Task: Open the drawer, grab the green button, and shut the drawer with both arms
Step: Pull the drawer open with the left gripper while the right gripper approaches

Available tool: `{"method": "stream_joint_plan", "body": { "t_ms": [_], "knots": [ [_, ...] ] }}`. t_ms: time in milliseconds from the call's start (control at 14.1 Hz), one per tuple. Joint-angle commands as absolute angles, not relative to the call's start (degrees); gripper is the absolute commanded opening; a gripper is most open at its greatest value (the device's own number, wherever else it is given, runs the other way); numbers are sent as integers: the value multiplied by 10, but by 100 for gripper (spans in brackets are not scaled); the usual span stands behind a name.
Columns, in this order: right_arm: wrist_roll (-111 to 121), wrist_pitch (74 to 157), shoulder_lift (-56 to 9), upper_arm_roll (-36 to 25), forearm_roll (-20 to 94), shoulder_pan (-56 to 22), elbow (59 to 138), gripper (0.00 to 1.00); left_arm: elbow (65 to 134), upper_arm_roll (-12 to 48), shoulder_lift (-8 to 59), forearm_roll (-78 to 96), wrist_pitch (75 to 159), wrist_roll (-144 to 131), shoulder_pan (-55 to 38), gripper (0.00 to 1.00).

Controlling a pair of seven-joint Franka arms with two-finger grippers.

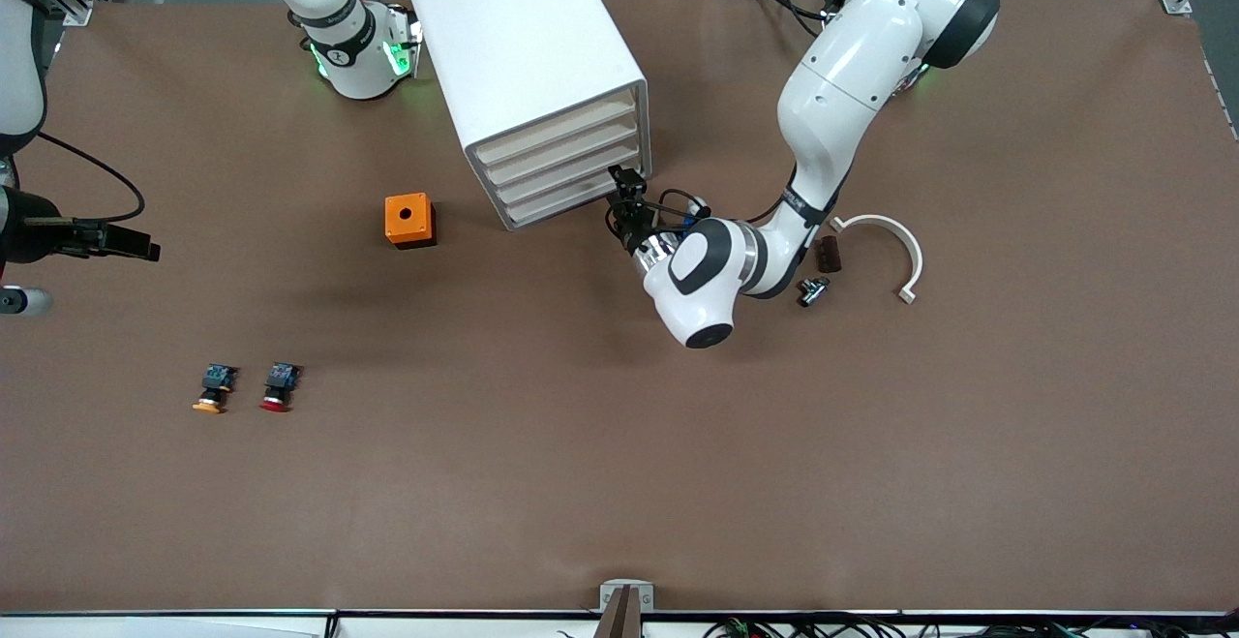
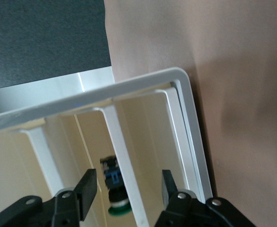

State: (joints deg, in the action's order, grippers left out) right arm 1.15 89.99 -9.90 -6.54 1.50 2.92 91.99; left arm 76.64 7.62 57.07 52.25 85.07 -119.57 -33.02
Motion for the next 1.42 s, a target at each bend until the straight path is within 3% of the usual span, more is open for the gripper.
{"method": "stream_joint_plan", "body": {
  "t_ms": [0,426,993,1348],
  "knots": [
    [-98,877,-103,-60,29,11,904,100,776,81,575,535,823,-1207,-330,62],
    [-142,869,-99,-60,30,-18,904,100,779,98,583,535,818,-1207,-330,59],
    [-270,878,-100,-59,34,-73,907,100,779,98,594,543,819,-1205,-339,34],
    [-426,925,-102,-59,51,-155,911,100,778,98,594,544,819,-1201,-345,22]
  ]
}}
